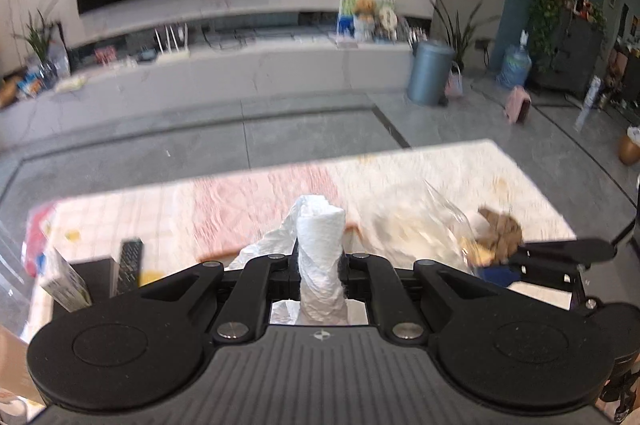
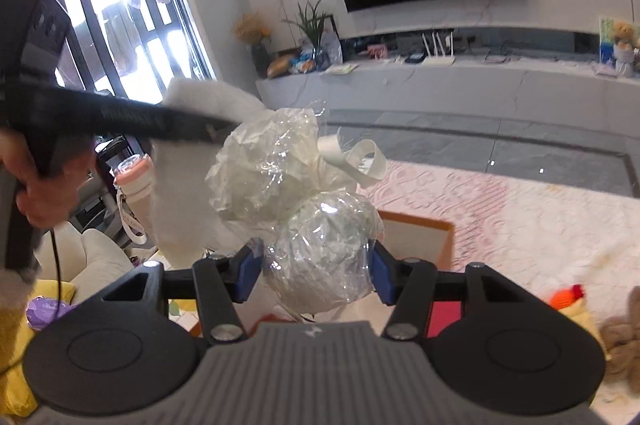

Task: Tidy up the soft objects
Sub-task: 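Carry the plastic bag with the right tool while the left tool carries the tissue over the box, then open the left tool over the box while the right tool releases the plastic bag inside, then move the right tool to the brown bear sponge and grasp it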

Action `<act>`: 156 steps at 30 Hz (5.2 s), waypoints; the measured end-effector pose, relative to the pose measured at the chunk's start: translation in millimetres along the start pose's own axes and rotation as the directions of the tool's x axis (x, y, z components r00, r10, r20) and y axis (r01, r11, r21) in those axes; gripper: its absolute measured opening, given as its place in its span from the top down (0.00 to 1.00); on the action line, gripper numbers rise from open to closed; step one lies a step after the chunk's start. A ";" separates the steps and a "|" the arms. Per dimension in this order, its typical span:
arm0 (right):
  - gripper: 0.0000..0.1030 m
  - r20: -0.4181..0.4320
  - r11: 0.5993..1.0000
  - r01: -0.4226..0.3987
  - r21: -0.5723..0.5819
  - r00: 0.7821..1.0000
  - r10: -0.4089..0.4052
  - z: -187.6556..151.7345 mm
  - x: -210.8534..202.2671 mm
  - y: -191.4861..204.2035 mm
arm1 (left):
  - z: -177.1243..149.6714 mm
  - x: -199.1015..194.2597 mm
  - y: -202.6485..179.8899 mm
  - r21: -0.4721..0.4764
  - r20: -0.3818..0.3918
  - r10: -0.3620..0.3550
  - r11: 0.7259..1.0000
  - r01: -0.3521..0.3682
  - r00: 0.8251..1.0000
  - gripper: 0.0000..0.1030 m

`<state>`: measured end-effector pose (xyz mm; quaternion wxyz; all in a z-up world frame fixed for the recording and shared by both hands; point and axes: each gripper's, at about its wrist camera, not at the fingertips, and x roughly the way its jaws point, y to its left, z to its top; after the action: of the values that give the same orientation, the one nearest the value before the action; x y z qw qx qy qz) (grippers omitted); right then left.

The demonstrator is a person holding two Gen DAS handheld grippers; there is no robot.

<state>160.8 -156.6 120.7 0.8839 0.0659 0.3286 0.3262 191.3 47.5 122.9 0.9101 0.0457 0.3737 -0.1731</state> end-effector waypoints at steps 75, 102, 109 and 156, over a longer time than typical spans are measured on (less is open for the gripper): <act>0.02 -0.204 0.844 0.327 -0.425 0.874 -0.442 -40.8 165.7 26.6 | -122.1 16.9 83.5 -0.543 0.221 0.329 0.824 -0.164 0.918 0.14; 0.02 -0.077 0.746 0.652 -0.136 0.744 -0.664 -9.3 -48.6 -56.4 | -80.3 -12.6 -22.1 -0.278 0.331 0.174 0.957 -0.080 0.927 0.14; 0.02 -0.023 0.667 0.743 -0.064 0.667 -0.745 -33.1 -112.1 -85.4 | -81.0 18.7 -74.9 -0.177 0.240 -0.086 0.975 0.130 0.967 0.14; 0.03 -0.302 0.844 0.302 -0.443 0.836 -0.458 -113.8 36.3 -331.9 | -89.8 101.2 -133.6 0.003 0.065 -0.069 0.998 0.069 0.996 0.14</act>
<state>287.6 -403.6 -96.9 0.8418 -0.2407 0.4380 0.2039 151.9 -86.9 -5.7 0.9152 0.0273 0.3454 -0.2060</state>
